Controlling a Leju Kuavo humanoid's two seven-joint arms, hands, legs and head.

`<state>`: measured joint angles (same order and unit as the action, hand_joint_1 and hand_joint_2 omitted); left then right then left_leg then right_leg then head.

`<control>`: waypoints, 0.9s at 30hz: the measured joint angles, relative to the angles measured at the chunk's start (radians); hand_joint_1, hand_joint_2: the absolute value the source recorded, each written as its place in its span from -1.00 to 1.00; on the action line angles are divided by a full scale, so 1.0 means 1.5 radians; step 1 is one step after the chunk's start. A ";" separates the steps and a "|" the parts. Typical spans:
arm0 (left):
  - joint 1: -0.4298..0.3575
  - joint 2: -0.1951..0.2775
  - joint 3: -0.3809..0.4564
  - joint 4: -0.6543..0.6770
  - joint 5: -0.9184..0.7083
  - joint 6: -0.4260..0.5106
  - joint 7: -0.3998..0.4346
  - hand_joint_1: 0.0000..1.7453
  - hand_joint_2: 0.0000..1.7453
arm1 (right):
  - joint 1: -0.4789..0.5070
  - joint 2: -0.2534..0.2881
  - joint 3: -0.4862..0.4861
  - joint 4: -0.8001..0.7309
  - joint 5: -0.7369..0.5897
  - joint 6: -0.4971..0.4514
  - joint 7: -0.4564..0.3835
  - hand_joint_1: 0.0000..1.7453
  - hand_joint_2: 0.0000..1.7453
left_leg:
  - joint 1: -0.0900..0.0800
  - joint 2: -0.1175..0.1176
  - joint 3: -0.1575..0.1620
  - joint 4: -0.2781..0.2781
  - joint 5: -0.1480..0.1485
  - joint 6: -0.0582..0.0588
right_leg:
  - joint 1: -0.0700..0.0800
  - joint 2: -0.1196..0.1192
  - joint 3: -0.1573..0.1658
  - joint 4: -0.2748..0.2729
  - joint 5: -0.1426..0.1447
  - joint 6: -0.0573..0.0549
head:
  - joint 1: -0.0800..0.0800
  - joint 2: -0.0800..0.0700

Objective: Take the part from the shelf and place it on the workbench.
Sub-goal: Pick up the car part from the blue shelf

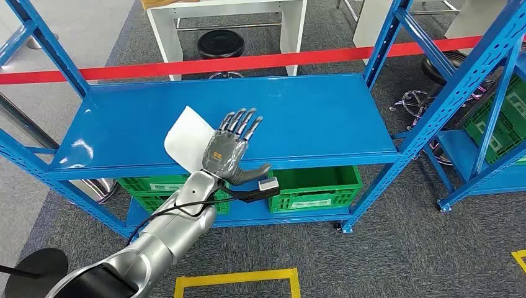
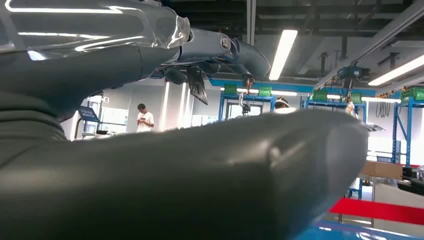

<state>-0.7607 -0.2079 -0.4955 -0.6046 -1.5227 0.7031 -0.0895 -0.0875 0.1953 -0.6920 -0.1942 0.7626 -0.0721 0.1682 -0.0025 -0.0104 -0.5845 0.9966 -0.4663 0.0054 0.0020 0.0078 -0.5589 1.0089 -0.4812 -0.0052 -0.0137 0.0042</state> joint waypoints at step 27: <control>0.008 0.017 -0.017 0.145 -0.029 0.000 0.073 -1.00 1.00 | 0.000 0.001 -0.003 0.000 0.005 -0.008 -0.018 -1.00 -1.00 | 0.000 0.000 0.000 0.000 0.000 0.000 | 0.000 0.000 0.000 0.000 0.000 0.000 | 0.000 0.000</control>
<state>-0.7480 -0.1828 -0.5207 -0.3877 -1.5666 0.7031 0.0201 -0.0872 0.1965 -0.6972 -0.1938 0.7701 -0.0834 0.1417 -0.0024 -0.0103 -0.5843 0.9965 -0.4663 0.0054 0.0020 0.0078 -0.5589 1.0089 -0.4813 -0.0052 -0.0138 0.0042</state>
